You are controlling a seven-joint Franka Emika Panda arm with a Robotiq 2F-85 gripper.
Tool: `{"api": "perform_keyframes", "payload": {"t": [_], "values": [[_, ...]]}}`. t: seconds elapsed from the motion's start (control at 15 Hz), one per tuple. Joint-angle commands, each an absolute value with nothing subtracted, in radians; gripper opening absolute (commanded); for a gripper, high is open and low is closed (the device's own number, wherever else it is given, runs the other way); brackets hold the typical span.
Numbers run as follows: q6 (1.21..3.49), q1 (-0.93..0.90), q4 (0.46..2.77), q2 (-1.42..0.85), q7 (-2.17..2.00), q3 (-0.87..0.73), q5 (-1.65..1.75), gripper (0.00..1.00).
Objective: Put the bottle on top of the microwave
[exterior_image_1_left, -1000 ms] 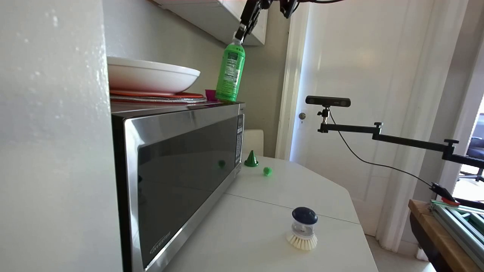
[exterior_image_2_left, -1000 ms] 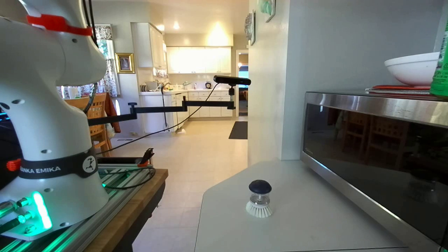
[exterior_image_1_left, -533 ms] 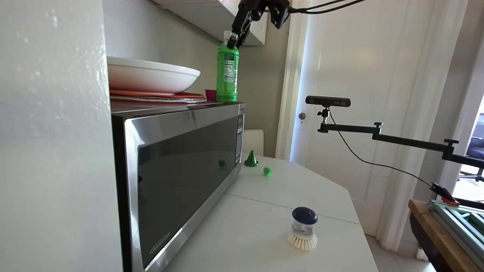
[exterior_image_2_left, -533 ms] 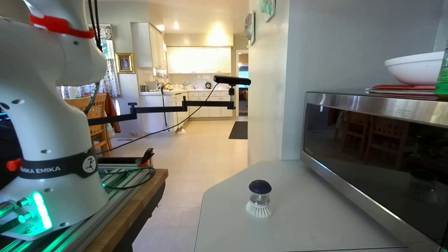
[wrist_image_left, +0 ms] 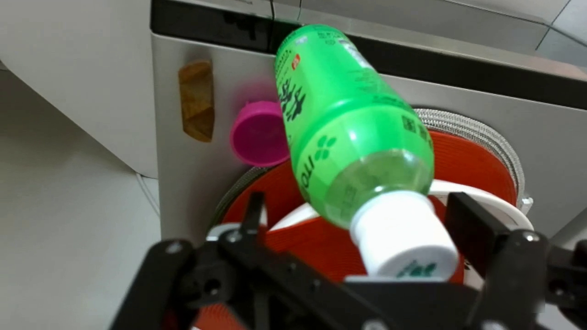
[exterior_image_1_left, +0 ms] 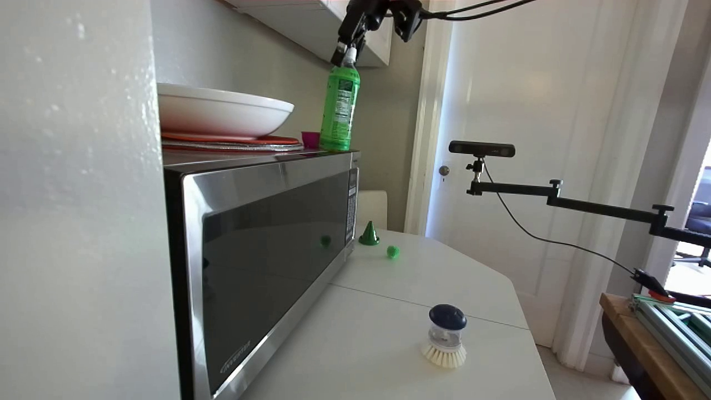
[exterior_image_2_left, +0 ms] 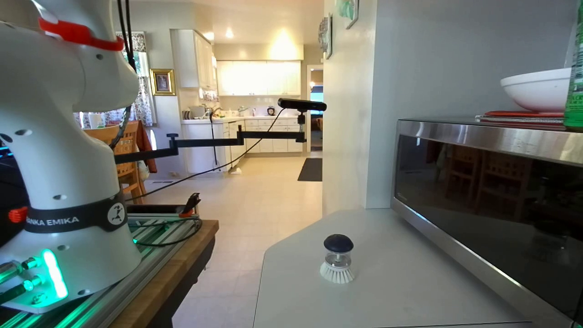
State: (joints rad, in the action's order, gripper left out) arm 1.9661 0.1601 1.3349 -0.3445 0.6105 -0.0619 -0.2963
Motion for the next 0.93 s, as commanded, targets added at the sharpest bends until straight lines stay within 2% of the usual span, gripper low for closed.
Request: {"api": "perform_keyframes", "payload": {"t": [0.0,0.53,0.87], "values": [[1.951,0.157,1.312,-0.343,0.596,-0.069,-0.269,1.00],[1.961,0.158,1.292,-0.278,0.613,-0.076,-0.273,1.00],[1.845,0.168,1.308,-0.180,0.631,-0.071,-0.309,1.00]]}}
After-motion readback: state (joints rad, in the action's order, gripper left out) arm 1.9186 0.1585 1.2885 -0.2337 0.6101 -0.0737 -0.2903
